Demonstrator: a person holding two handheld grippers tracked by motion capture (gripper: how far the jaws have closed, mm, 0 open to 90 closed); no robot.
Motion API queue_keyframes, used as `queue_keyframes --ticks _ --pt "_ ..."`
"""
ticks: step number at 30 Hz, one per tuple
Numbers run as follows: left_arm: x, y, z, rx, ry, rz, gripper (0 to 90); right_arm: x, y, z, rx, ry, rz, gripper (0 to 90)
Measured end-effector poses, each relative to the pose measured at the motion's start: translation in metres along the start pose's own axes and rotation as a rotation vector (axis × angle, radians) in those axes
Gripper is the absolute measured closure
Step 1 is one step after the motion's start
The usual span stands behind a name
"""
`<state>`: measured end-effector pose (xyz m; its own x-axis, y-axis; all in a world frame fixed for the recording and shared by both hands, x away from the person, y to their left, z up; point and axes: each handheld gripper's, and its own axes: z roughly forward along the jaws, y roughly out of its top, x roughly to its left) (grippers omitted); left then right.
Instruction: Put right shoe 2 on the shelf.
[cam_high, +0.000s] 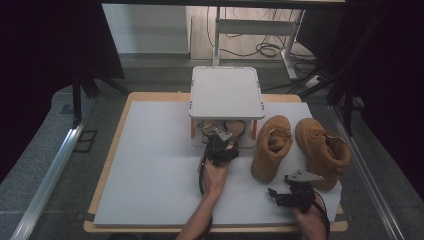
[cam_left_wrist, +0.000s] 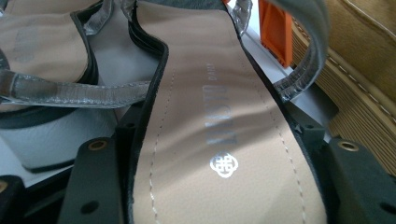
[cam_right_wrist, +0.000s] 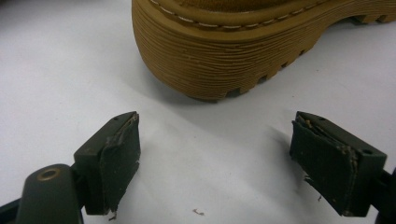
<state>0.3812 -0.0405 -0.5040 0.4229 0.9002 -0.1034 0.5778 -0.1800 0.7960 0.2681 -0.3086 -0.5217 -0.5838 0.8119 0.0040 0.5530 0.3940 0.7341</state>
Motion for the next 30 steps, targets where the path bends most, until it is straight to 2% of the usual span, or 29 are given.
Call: queue_keyframes --ticks 10,20,30 --pt "-0.001 0.011 0.011 0.009 0.031 -0.024 39.3 0.000 0.000 0.000 0.000 0.000 0.000 16.0" --pt "-0.006 0.017 0.025 0.013 0.047 -0.065 39.2 0.000 0.000 0.000 0.000 0.000 0.001 16.0" --pt "-0.009 0.015 0.034 0.020 0.065 -0.061 38.6 0.000 0.000 0.000 0.000 0.001 0.001 16.0"
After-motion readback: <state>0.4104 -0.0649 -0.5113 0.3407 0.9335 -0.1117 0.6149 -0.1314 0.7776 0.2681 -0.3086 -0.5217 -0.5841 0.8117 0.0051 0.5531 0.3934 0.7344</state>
